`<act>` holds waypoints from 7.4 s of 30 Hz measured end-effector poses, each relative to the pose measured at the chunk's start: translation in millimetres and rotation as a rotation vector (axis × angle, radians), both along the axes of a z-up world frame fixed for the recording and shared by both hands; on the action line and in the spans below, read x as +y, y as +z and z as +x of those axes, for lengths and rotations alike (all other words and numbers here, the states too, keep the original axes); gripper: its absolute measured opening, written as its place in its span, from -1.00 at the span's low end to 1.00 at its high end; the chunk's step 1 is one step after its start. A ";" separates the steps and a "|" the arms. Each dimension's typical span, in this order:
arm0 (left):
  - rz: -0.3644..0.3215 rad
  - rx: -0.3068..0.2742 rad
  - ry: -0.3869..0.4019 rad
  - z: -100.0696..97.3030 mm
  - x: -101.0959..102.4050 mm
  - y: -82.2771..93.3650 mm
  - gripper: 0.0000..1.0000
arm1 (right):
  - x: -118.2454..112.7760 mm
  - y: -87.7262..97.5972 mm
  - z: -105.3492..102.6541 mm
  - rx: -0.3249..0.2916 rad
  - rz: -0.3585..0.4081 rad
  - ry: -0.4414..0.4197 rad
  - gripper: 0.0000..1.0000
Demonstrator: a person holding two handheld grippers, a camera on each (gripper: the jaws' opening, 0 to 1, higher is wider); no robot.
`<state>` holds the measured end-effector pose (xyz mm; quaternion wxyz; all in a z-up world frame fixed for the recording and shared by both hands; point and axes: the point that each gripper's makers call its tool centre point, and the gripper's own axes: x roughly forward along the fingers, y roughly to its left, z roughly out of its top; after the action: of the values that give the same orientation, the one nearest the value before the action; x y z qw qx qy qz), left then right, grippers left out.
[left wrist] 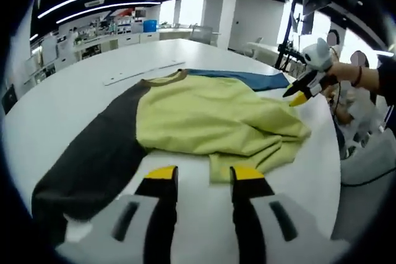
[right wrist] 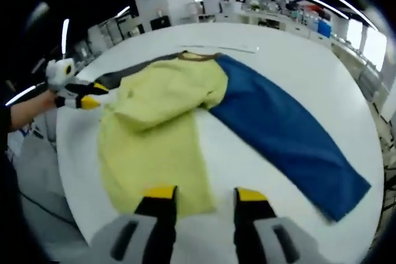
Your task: Fold the garment on the visible template until the final outline fits inside the template.
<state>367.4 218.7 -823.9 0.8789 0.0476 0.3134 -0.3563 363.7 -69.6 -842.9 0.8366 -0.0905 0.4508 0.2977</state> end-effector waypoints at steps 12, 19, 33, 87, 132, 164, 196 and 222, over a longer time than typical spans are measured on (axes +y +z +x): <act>0.020 0.034 -0.042 3.0 -13.0 -14.3 -0.65 | 2.3 -4.7 -3.3 -0.006 -0.029 0.040 -0.80; 0.047 0.043 -0.065 -0.4 -16.9 -15.4 -0.87 | 0.9 -7.5 0.3 -0.012 -0.042 0.056 -0.92; -0.011 0.087 0.007 -5.0 -14.6 -11.0 -0.97 | 0.1 -1.0 -0.5 -0.048 -0.050 0.079 -1.00; -0.136 0.178 0.218 -104.5 34.2 19.6 -0.98 | -14.8 26.3 -85.4 -0.022 0.036 -0.082 -1.00; -0.146 0.268 0.257 -135.5 45.0 1.7 -0.98 | -19.4 7.8 -137.1 0.066 -0.035 -0.141 -1.00; 0.085 0.062 -0.121 -146.1 34.7 -8.5 -0.64 | -24.2 1.1 -133.7 0.078 -0.041 -0.170 -1.00; 0.123 -0.012 -0.188 -106.9 -6.0 -12.1 -0.93 | -23.1 1.1 -136.8 0.086 -0.021 -0.217 -1.00; -0.021 0.271 0.172 -153.6 30.6 9.5 -0.98 | -28.6 13.0 -136.8 0.092 -0.009 -0.232 -1.00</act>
<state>213.8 249.3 -814.4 0.8562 -0.0372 0.4284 -0.2863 226.9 -98.2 -829.9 0.8434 -0.0278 0.4975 0.2008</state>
